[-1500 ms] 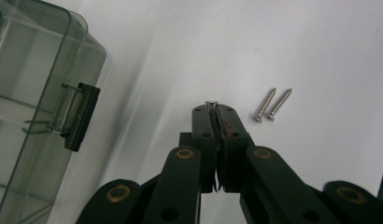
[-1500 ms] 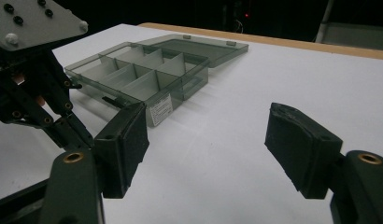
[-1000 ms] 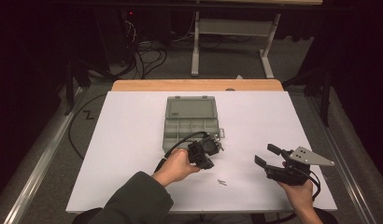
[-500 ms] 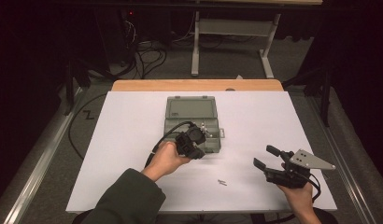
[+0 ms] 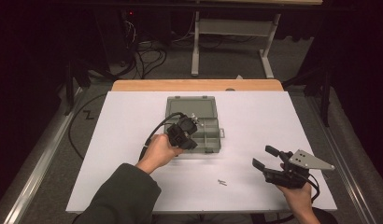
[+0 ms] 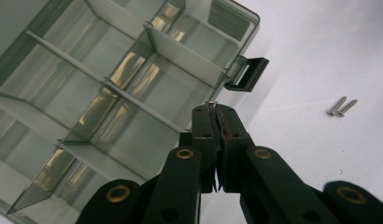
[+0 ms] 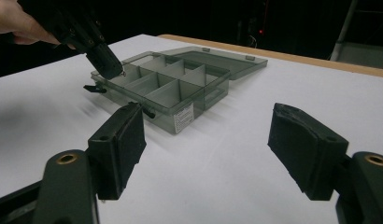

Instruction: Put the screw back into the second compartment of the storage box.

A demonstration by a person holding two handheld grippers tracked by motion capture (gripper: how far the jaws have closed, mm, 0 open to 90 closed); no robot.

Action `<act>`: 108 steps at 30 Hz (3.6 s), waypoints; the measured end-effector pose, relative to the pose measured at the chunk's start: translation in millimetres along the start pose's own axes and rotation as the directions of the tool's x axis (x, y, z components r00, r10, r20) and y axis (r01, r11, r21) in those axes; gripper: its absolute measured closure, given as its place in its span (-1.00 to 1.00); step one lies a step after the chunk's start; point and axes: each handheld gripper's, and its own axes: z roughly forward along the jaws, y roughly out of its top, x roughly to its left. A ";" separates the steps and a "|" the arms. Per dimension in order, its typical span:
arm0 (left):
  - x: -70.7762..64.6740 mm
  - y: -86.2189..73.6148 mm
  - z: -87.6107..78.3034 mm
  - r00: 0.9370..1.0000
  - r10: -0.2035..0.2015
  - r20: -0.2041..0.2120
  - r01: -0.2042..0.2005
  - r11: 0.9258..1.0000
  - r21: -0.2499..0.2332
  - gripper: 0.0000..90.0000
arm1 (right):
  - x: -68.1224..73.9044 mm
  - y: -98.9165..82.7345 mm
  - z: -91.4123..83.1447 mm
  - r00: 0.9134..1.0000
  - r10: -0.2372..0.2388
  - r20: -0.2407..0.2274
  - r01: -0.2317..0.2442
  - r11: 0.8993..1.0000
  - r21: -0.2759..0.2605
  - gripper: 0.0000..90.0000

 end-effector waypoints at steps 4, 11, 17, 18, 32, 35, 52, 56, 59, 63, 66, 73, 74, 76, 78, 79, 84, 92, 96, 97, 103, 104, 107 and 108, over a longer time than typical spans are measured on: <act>6.9 2.2 -4.1 1.000 -0.020 -0.005 0.020 1.000 -0.011 0.93 | -0.6 0.7 -1.1 1.000 0.007 0.005 -0.007 1.000 -0.010 -0.36; 18.5 4.1 -8.4 0.999 -0.048 -0.015 0.047 0.999 -0.014 0.94 | -1.4 0.8 -1.2 1.000 0.010 -0.003 -0.010 1.000 -0.013 -0.36; 28.4 7.1 -11.0 0.997 -0.070 -0.021 0.070 0.997 -0.015 0.94 | -1.6 0.8 -0.8 1.000 0.010 -0.002 -0.010 1.000 -0.013 -0.36; 29.8 7.6 -10.8 0.997 -0.079 -0.023 0.079 0.997 -0.021 0.94 | -1.3 0.9 -1.0 1.000 0.012 0.002 -0.012 1.000 -0.009 -0.36; 53.5 12.9 -1.7 0.987 -0.156 -0.045 0.155 0.988 -0.019 0.93 | -1.7 0.9 -0.6 1.000 0.010 -0.004 -0.010 1.000 -0.009 -0.36; 57.7 12.7 0.5 0.986 -0.159 -0.049 0.159 0.987 -0.009 0.93 | -1.6 0.8 -0.5 1.000 0.010 -0.002 -0.010 1.000 -0.009 -0.36; 74.7 14.7 19.3 0.974 -0.214 -0.078 0.215 0.976 0.008 0.94 | -1.8 0.9 -0.4 1.000 0.008 -0.002 -0.008 1.000 -0.008 -0.36; 76.6 15.3 22.7 0.971 -0.225 -0.082 0.226 0.974 0.006 0.94 | -1.9 0.9 -0.3 1.000 0.009 -0.003 -0.009 1.000 -0.006 -0.36; 77.6 15.6 24.1 0.970 -0.228 -0.085 0.229 0.973 0.006 0.93 | -1.8 0.9 -0.3 1.000 0.009 -0.005 -0.009 1.000 -0.007 -0.36; 78.2 15.9 26.3 0.971 -0.219 -0.093 0.222 0.975 0.022 0.93 | -1.9 1.0 -0.4 1.000 0.008 -0.003 -0.008 1.000 -0.006 -0.36; 77.4 16.4 28.5 0.968 -0.231 -0.093 0.233 0.972 0.009 0.93 | -1.7 1.0 -0.2 1.000 0.009 -0.007 -0.009 1.000 -0.006 -0.36; 76.7 16.4 27.8 0.970 -0.219 -0.105 0.220 0.975 0.001 0.77 | -1.6 1.0 -0.3 1.000 0.009 -0.007 -0.009 1.000 -0.006 -0.36; 76.7 16.2 27.2 0.970 -0.219 -0.104 0.220 0.975 0.000 0.74 | -1.5 1.0 -0.3 1.000 0.009 -0.008 -0.009 1.000 -0.005 -0.35; 76.6 15.5 24.6 0.973 -0.207 -0.106 0.208 0.978 0.004 0.70 | -1.5 1.0 -0.1 1.000 0.008 -0.008 -0.008 1.000 -0.005 -0.36; 75.0 15.2 22.4 0.972 -0.206 -0.111 0.206 0.979 -0.009 0.63 | -1.5 1.0 -0.1 1.000 0.009 -0.008 -0.009 1.000 -0.004 -0.35; 74.2 15.0 20.9 0.973 -0.205 -0.111 0.204 0.979 -0.013 0.60 | -1.5 1.0 -0.1 1.000 0.009 -0.008 -0.009 1.000 -0.005 -0.36; 67.1 14.8 15.2 0.977 -0.179 -0.119 0.179 0.984 -0.017 0.43 | -1.4 1.0 -0.1 1.000 0.008 -0.007 -0.009 1.000 -0.004 -0.36; 53.6 15.4 6.8 0.982 -0.145 -0.123 0.142 0.989 -0.037 0.26 | -1.7 1.0 0.0 1.000 0.007 -0.007 -0.007 1.000 -0.004 -0.35; 48.0 14.9 4.0 0.984 -0.131 -0.118 0.127 0.991 -0.039 0.20 | -1.9 1.0 -0.2 1.000 0.007 -0.004 -0.007 1.000 -0.005 -0.35; 46.3 14.6 3.4 0.985 -0.126 -0.116 0.122 0.992 -0.042 0.19 | -1.9 1.0 -0.2 1.000 0.008 -0.004 -0.008 1.000 -0.005 -0.35; 36.3 11.3 -0.8 0.989 -0.099 -0.106 0.094 0.994 -0.051 0.14 | -2.0 0.9 -0.2 1.000 0.007 -0.003 -0.007 1.000 -0.004 -0.35; 34.9 10.7 -1.8 0.990 -0.090 -0.106 0.086 0.995 -0.048 0.14 | -2.0 0.8 -0.1 1.000 0.008 -0.002 -0.008 1.000 -0.003 -0.35; 29.7 9.3 -4.2 0.992 -0.073 -0.101 0.068 0.997 -0.048 0.12 | -2.0 0.8 -0.2 1.000 0.009 -0.001 -0.009 1.000 -0.003 -0.35; 27.7 8.9 -4.6 0.993 -0.071 -0.099 0.066 0.996 -0.055 0.12 | -2.0 0.8 -0.2 1.000 0.010 -0.002 -0.010 1.000 -0.003 -0.35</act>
